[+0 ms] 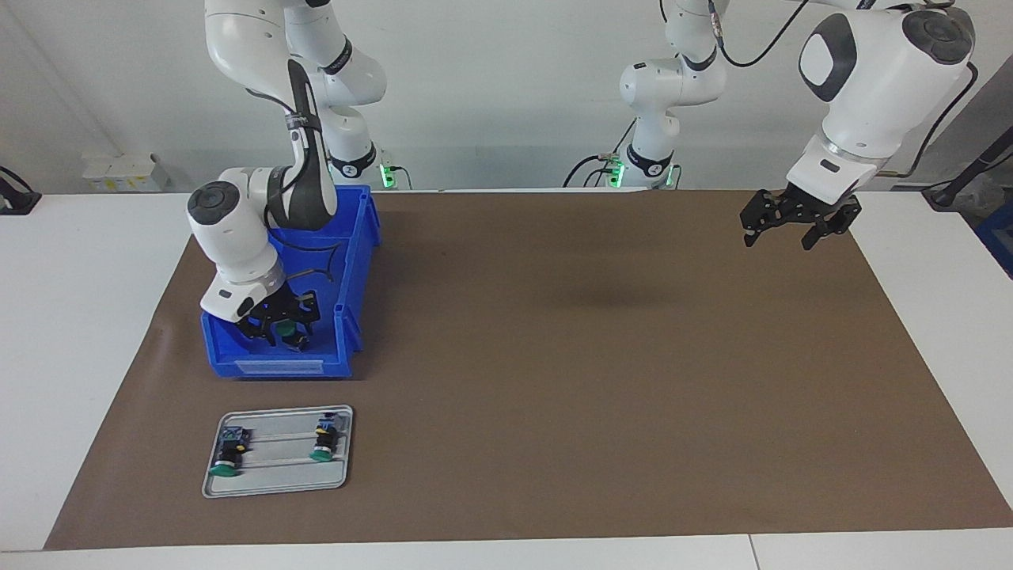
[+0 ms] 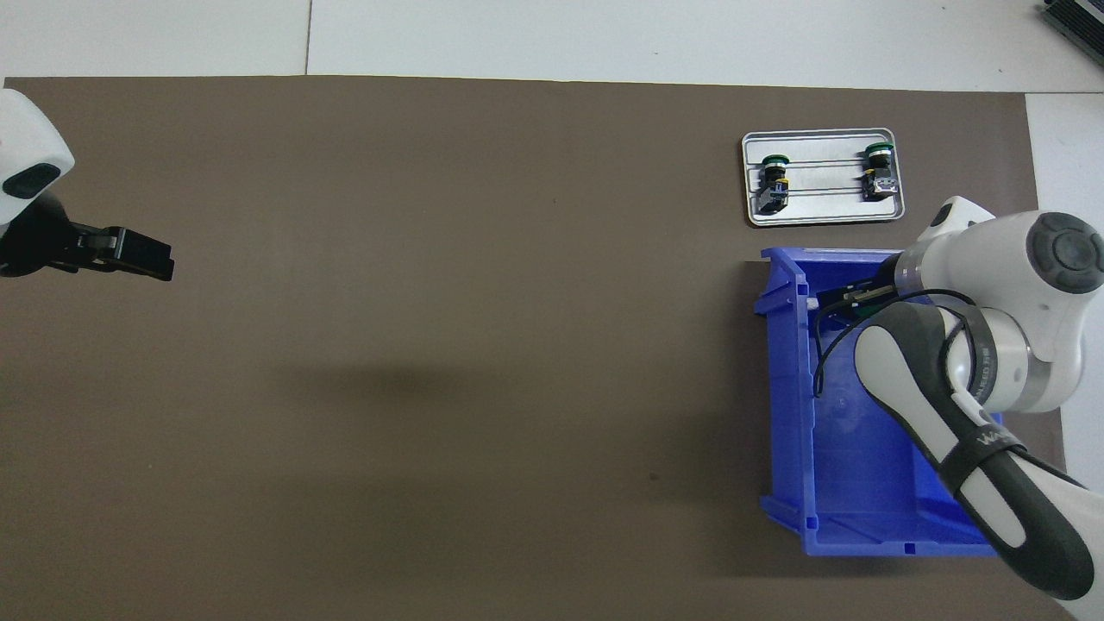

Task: Place and press button with both arms
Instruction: 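Open the right gripper to drop the part into the bin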

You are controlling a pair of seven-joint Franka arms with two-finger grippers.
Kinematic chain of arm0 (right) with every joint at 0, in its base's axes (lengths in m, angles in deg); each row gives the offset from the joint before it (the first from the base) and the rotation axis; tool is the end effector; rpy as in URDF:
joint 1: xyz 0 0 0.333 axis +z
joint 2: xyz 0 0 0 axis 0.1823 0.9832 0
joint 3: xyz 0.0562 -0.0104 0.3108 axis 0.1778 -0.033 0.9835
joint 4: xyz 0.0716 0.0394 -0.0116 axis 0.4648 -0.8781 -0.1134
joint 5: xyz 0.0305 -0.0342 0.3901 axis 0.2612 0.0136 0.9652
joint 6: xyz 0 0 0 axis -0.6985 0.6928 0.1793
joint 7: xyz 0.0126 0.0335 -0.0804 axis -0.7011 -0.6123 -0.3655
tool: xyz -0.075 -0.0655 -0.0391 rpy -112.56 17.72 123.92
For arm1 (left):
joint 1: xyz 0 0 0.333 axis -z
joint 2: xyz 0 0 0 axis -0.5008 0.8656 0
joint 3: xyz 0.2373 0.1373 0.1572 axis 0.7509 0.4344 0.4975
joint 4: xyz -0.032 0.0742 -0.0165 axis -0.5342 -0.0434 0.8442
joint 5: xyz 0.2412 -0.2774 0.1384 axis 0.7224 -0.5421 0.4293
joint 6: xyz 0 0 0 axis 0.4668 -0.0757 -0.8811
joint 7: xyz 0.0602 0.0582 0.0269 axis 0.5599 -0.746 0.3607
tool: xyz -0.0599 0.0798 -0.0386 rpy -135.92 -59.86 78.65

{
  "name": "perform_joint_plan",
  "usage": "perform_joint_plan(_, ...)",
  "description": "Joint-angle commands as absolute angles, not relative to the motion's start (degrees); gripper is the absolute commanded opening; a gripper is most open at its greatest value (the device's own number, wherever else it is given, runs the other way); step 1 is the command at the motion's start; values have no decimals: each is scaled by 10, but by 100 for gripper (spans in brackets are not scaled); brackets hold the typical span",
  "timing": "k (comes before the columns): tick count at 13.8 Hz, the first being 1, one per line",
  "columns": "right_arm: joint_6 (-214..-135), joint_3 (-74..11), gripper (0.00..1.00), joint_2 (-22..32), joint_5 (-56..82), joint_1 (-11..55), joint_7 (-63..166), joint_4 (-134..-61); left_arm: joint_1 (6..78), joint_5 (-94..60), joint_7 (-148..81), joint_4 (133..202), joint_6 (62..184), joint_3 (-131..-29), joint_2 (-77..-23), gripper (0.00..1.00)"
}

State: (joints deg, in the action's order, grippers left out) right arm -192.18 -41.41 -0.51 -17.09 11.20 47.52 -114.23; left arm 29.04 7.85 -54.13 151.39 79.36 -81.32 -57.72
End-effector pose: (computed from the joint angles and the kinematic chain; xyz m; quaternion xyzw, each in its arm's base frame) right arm 0.5813 -0.0182 0.3501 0.9949 0.0885 0.0471 0.0066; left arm 0.5720 -0.0356 0.5851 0.9970 -0.0771 -0.0029 0.0042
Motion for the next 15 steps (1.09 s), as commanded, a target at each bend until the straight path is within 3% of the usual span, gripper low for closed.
perform_joint_plan(1, -1899, -410, 97, -39, -159, 110, 545, -1133, 290, 88, -538, 1533, 800, -814, -593, 100)
perform_joint_plan(7, -1785, -410, 98, -119, -159, 109, 641, -1092, 290, 88, -537, 1533, 800, -814, -593, 100)
perform_joint_plan(15, -1551, -418, 99, -105, -167, 87, 646, -881, 290, 88, -538, 1533, 800, -814, -593, 100)
